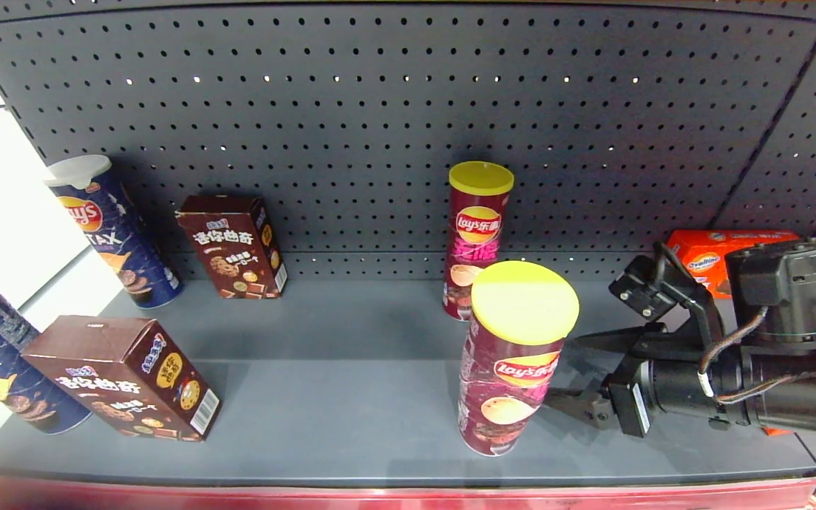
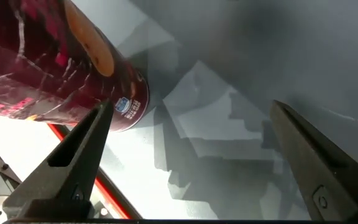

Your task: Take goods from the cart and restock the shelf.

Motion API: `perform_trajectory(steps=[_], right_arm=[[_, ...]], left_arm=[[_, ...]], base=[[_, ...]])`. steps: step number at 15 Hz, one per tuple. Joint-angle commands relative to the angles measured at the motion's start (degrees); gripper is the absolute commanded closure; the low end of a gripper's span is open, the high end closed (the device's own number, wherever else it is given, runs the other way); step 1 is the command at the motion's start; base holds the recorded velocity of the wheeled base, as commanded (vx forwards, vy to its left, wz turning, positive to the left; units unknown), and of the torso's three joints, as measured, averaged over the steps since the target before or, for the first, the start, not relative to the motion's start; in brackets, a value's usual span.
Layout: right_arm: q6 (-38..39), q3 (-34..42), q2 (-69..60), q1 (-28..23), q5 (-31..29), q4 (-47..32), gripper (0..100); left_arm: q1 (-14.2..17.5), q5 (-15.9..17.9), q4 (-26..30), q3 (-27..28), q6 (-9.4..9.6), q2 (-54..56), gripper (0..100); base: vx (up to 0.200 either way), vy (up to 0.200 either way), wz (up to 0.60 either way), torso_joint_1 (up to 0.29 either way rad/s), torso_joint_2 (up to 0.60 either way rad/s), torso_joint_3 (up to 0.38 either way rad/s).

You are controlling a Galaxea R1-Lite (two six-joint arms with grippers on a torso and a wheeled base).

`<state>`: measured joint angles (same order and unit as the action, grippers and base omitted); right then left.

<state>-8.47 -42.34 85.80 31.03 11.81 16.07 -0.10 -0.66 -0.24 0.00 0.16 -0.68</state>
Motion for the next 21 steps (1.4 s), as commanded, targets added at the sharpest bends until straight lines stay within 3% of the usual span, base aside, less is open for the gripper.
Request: perform_trajectory(steps=[1,21], right_arm=[[-0.1,-0.4,0.7,0.4,0.1,0.0,0],[0.1,-0.6,0.3,1.1,-0.5,0.0,0]], left_arm=[[0.0,0.0,0.0,0.0,0.02,-0.1,0],[0.0,-0.1,0.0,0.0,-0.07,-0.1,0]], base=[[0.0,0.0,0.0,0.0,0.0,0.0],[0.0,0.0,0.0,0.0,0.0,0.0]])
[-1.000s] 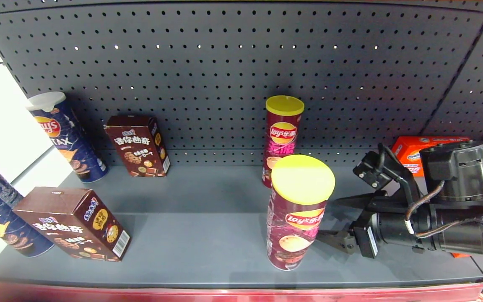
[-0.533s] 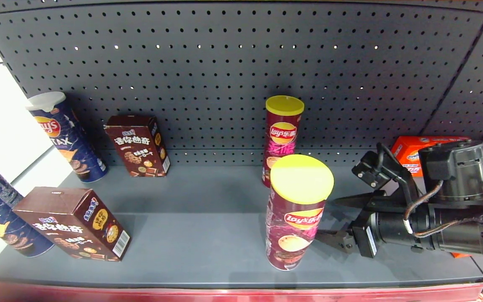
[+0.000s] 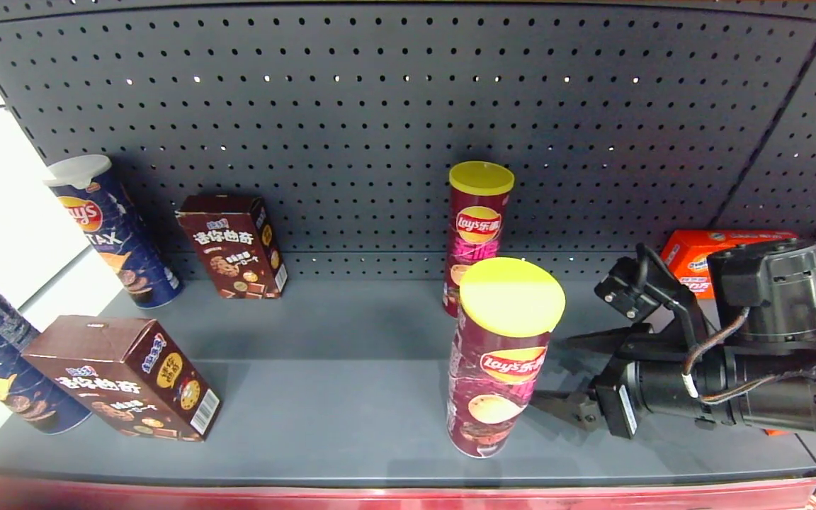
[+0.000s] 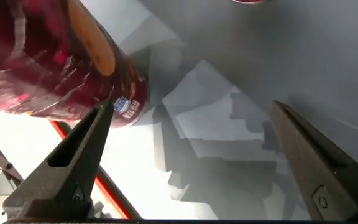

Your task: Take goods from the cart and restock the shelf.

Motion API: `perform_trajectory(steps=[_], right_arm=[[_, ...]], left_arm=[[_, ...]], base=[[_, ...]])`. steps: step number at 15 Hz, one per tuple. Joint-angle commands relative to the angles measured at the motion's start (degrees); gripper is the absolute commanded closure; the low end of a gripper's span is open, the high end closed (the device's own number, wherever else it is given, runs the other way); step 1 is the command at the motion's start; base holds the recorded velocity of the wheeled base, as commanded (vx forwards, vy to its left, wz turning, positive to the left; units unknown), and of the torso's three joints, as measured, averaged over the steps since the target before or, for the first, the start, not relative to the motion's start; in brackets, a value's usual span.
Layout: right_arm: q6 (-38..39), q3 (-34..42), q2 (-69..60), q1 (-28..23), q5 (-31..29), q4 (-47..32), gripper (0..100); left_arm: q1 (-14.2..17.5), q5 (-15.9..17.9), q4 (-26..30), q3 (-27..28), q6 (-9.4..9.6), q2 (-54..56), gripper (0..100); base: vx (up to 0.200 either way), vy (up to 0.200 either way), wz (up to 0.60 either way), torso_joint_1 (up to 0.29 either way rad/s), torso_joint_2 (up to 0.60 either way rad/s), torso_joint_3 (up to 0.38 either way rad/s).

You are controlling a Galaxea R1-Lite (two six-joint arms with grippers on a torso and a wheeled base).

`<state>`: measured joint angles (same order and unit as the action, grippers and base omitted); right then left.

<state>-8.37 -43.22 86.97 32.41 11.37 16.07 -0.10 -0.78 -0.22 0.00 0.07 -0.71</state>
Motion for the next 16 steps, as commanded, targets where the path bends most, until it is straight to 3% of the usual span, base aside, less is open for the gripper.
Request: perform_trajectory(steps=[1,3,7,9,10,11,12,16], right_arm=[[0.1,0.9,-2.8,-2.5,-0.1,0.1,0],[0.2,1.0,-5.1,-4.5,-0.1,0.1,0],[0.5,4.8,-24.5,-22.4,-0.1,0.0,0],[1.0,11.1,-34.0,-30.2,-0.1,-0.1,0],[1.4,18.6,-44.3,-35.6,-0.6,-0.1,0],[1.4,18.6,-44.3,-35.6,-0.6,-0.1,0],[1.3,27.3,-57.5,-39.5,-3.1,-0.6,0],[1.7,36.9,-76.3,-42.4,-5.5,-4.7,0]], left_arm=[[0.0,0.0,0.0,0.0,0.01,-0.1,0],[0.0,0.0,0.0,0.0,0.01,-0.1,0],[0.0,0.1,0.0,0.0,0.1,-0.1,0],[0.0,0.3,0.0,0.0,0.28,-0.1,0],[0.0,0.3,0.0,0.0,0.37,-0.1,0],[0.0,0.3,0.0,0.0,0.37,-0.1,0],[0.0,0.3,0.0,0.0,0.37,-0.1,0],[0.0,0.1,0.0,0.0,0.19,-0.1,0]], base=[[0.0,0.0,0.0,0.0,0.0,0.0],[0.0,0.0,0.0,0.0,0.0,0.0],[0.0,0.0,0.0,0.0,0.0,0.0],[0.0,0.0,0.0,0.0,0.0,0.0],[0.0,0.0,0.0,0.0,0.0,0.0],[0.0,0.0,0.0,0.0,0.0,0.0],[0.0,0.0,0.0,0.0,0.0,0.0],[0.0,0.0,0.0,0.0,0.0,0.0]])
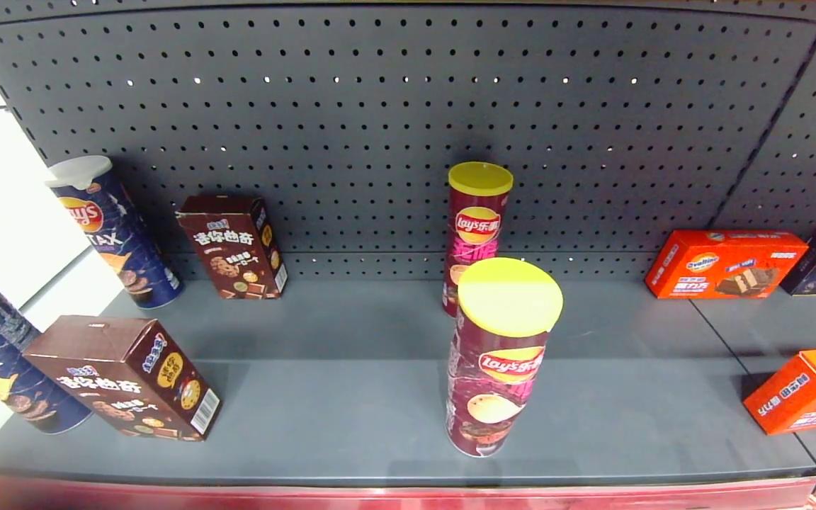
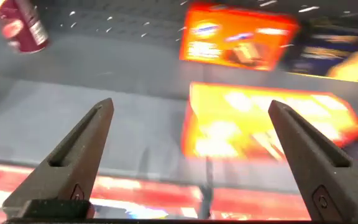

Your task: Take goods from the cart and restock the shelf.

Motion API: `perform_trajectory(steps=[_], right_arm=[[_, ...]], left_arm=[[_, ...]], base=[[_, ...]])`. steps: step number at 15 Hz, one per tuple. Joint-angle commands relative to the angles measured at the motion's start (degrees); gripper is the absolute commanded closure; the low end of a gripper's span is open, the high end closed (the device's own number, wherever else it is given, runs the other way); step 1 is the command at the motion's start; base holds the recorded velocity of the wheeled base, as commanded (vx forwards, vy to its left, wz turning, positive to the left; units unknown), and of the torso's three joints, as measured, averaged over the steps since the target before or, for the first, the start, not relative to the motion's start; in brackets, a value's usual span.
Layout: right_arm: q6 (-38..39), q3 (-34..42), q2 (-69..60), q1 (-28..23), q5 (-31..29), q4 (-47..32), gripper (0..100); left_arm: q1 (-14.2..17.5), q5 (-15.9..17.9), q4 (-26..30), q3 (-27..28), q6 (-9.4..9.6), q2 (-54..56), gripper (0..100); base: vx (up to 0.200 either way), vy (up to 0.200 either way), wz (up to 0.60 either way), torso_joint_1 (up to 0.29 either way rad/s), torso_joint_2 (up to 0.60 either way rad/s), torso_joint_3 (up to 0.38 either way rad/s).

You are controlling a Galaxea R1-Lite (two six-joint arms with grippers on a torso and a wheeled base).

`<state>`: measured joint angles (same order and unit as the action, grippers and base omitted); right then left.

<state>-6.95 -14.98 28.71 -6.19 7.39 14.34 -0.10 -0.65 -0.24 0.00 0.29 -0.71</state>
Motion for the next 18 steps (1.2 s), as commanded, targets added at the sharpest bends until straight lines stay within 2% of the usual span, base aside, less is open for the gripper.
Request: perform_trajectory(steps=[1,2,3,6,12,14,15,18], right_arm=[[0.4,11.6,-23.7,-4.9,-4.0,-6.0,0],[0.5,12.1,-24.0,-5.0,-4.5,-5.8,0],[2.8,15.0,-23.3,-4.9,-7.3,-0.9,0],[5.4,15.0,-23.2,-4.9,-9.5,-13.6,0],[6.4,15.0,-23.1,-3.7,-9.1,-14.3,0],[6.4,14.9,-23.4,3.5,-9.1,-14.5,0],[6.8,15.0,-28.6,6.8,-9.1,-14.4,0],[6.7,15.0,-28.1,6.2,-8.9,-14.2,0]], left_arm=[[0.0,-0.1,0.0,0.0,-0.03,-0.1,0],[0.0,-0.1,0.0,0.0,-0.12,-0.1,0],[0.0,-0.1,0.0,0.0,-0.12,-0.1,0],[0.0,-0.1,0.0,0.0,-0.03,-0.1,0],[0.0,-0.1,0.0,0.0,-0.12,-0.1,0],[0.0,-0.1,0.0,0.0,-0.03,-0.1,0],[0.0,-0.1,0.0,0.0,-0.12,-0.1,0],[0.0,-0.1,0.0,0.0,0.23,0.0,0]], base=[[0.0,0.0,0.0,0.0,0.0,0.0],[0.0,0.0,0.0,0.0,0.0,0.0],[0.0,0.0,0.0,0.0,0.0,0.0],[0.0,0.0,0.0,0.0,0.0,0.0],[0.0,0.0,0.0,0.0,0.0,0.0],[0.0,0.0,0.0,0.0,0.0,0.0],[0.0,0.0,0.0,0.0,0.0,0.0],[0.0,0.0,0.0,0.0,0.0,0.0]])
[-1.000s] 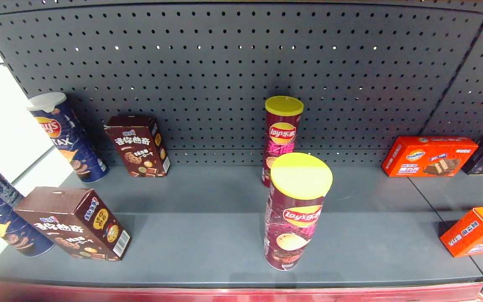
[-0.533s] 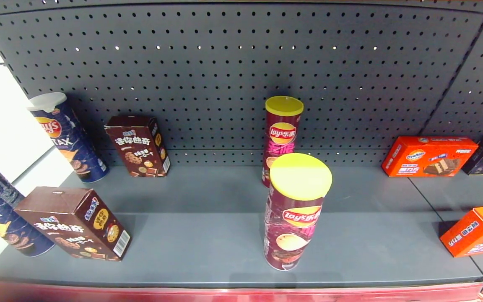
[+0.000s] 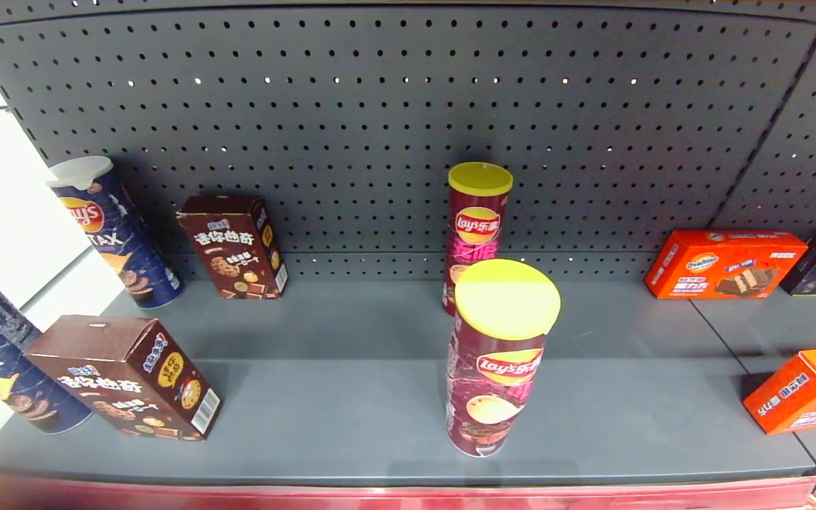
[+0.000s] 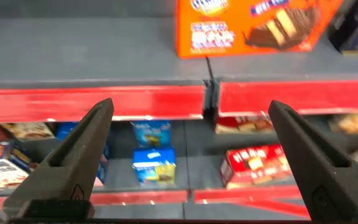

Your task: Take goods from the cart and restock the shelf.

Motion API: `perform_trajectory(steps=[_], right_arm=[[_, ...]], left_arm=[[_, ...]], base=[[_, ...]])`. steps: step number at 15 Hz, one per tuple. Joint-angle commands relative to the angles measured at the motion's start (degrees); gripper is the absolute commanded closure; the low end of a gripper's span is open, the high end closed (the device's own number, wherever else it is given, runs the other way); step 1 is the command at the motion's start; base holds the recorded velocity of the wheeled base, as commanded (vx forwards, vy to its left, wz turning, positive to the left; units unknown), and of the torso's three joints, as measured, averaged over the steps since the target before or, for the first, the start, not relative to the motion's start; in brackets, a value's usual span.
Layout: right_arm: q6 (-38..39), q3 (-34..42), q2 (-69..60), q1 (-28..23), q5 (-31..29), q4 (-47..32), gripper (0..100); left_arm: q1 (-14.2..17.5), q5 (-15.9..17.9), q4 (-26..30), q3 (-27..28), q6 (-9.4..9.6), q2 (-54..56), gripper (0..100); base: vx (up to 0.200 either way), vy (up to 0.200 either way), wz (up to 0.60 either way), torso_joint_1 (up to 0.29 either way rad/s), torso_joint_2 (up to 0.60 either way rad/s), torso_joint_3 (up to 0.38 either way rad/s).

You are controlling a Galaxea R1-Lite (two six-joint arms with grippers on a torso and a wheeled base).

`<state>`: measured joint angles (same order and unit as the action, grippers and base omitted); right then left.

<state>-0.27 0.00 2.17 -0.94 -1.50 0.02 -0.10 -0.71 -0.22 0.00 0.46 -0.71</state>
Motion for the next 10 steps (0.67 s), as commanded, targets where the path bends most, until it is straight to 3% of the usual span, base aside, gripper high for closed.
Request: perform_trajectory(steps=[1,8,10], right_arm=[[0.0,0.0,-1.6,0.9,0.0,0.1,0],[-0.2,0.0,-1.7,0.9,1.2,0.1,0],[0.0,0.0,-1.7,0.9,1.2,0.1,0]], left_arm=[[0.0,-0.1,0.0,0.0,-0.11,0.0,0],[0.0,-0.1,0.0,0.0,-0.2,0.0,0],[0.0,0.1,0.0,0.0,0.06,0.0,0]], base=[[0.0,0.0,0.0,0.0,0.0,0.0],[-0.029,0.0,0.0,0.0,0.0,0.0],[0.0,-0.2,0.0,0.0,0.0,0.005]])
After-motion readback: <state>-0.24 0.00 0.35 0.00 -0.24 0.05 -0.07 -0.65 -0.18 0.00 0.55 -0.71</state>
